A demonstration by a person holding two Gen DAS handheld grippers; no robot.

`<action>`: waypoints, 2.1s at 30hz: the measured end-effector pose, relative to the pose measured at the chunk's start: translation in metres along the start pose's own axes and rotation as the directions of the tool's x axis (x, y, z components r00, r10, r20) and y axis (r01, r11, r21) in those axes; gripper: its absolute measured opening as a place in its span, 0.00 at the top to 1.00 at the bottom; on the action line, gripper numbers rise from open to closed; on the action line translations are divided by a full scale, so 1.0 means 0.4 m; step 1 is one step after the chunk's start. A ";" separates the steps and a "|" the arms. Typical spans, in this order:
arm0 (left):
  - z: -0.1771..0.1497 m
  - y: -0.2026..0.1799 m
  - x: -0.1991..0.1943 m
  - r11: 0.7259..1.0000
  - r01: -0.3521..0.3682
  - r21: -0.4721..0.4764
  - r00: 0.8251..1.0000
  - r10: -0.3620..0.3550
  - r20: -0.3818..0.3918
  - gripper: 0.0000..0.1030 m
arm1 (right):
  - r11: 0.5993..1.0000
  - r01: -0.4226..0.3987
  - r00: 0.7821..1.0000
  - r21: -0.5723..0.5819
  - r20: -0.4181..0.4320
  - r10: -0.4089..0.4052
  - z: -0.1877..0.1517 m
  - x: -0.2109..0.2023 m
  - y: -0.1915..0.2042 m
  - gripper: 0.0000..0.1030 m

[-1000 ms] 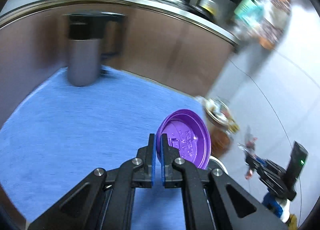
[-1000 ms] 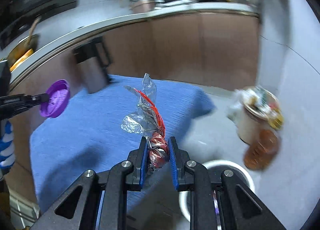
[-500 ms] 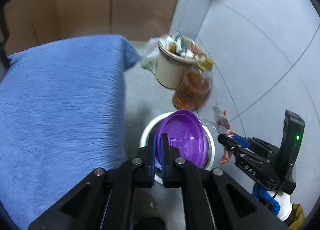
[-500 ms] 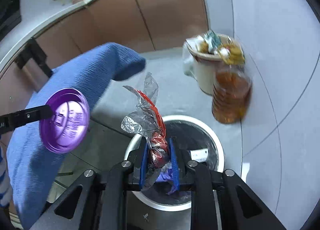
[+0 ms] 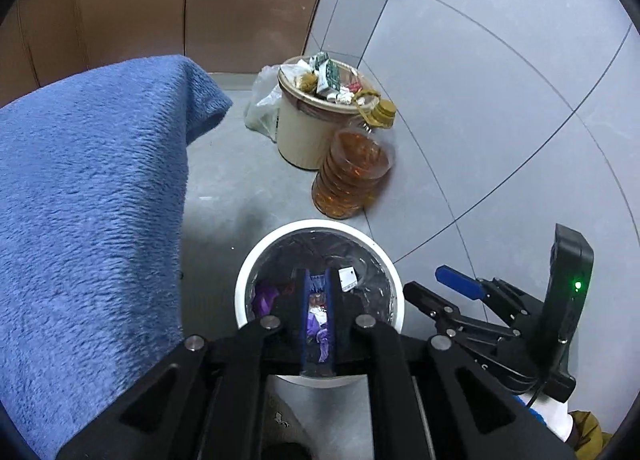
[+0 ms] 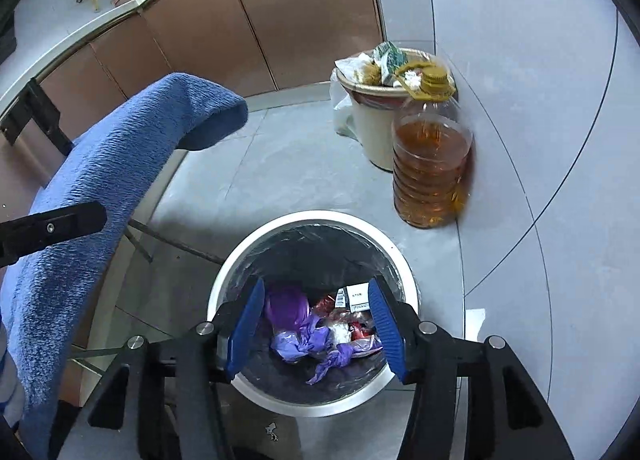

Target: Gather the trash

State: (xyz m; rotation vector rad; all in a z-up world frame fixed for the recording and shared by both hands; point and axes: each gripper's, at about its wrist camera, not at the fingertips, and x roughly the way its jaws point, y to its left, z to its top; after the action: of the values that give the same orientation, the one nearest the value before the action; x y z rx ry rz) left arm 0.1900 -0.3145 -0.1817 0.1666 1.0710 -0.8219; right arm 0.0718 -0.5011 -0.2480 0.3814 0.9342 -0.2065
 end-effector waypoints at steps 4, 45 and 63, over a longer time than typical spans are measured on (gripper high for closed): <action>-0.020 -0.006 -0.097 0.997 -0.066 0.027 0.993 0.063 0.104 0.92 | 0.998 0.003 0.999 -0.067 0.043 -0.001 0.010 -0.050 0.063 0.45; -0.455 0.242 -0.810 0.712 -0.515 -0.477 0.510 0.702 0.498 0.19 | 0.870 0.045 0.859 -0.491 0.464 0.217 -0.134 -0.526 0.724 0.00; -0.451 0.185 -0.812 0.725 -0.507 -0.467 0.500 0.688 0.526 0.19 | 0.904 0.090 0.835 -0.417 0.527 0.160 -0.137 -0.548 0.663 0.00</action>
State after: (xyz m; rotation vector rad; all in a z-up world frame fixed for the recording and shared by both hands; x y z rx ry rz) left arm 0.0392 -0.0062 -0.0216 0.0084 0.3356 -0.0390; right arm -0.0075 -0.2347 -0.0381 -0.0796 0.3728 -0.0618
